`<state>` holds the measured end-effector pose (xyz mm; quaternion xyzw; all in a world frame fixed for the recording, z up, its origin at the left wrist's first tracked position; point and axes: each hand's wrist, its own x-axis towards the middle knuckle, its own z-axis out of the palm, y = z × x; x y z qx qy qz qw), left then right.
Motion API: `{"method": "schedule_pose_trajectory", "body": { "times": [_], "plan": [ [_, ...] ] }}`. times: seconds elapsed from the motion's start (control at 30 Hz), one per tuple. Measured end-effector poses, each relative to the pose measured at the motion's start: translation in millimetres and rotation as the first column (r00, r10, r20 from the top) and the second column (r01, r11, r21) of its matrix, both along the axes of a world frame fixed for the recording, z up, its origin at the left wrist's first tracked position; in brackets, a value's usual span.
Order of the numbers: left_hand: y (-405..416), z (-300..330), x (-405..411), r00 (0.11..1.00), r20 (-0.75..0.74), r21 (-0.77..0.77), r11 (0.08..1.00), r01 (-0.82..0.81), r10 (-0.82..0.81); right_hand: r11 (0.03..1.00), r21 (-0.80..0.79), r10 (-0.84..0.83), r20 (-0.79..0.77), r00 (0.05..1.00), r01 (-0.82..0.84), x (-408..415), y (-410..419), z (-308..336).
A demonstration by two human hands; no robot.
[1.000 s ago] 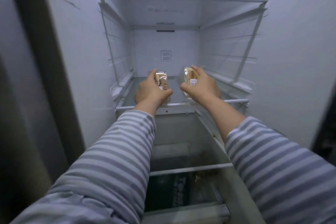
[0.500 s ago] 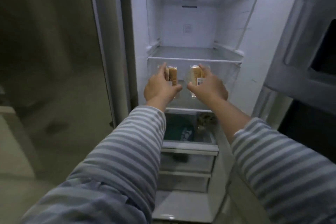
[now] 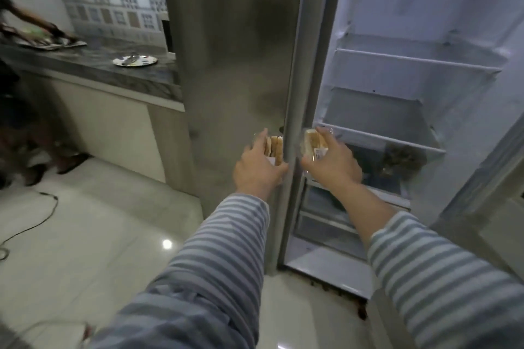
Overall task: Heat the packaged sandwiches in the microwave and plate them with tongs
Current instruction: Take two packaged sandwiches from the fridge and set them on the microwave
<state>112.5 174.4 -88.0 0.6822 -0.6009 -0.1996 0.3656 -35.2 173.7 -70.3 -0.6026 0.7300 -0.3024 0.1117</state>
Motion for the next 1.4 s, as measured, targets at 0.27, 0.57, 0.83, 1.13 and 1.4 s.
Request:
{"method": "schedule_pose_trajectory", "body": {
  "times": [0.27,0.57,0.83,1.13,1.4],
  "plan": [
    [-3.7,-1.1,177.9,0.979,0.067,-0.025,0.982,-0.190,0.191,0.976,-0.015,0.216,0.017,0.976,-0.216,175.2,-27.1,-6.9],
    [-42.9,1.5,359.2,0.946,0.158,-0.077,0.958,-0.275,0.284,0.947,-0.078,0.318,0.107,0.942,-0.311,353.1,-85.3,-8.9],
    [-119.8,-3.1,444.3,0.933,0.117,-0.078,0.940,-0.333,0.341,0.922,-0.097,0.384,0.091,0.919,-0.375,444.8,-171.6,-12.7],
    [-268.8,14.2,495.4,0.928,0.054,-0.155,0.921,-0.358,0.369,0.904,-0.143,0.412,0.037,0.910,-0.403,502.2,-323.2,5.0],
    [-396.5,19.8,535.1,0.929,0.018,-0.167,0.917,-0.361,0.369,0.914,-0.176,0.382,0.070,0.921,-0.366,539.5,-448.8,6.1]
  ]
}}
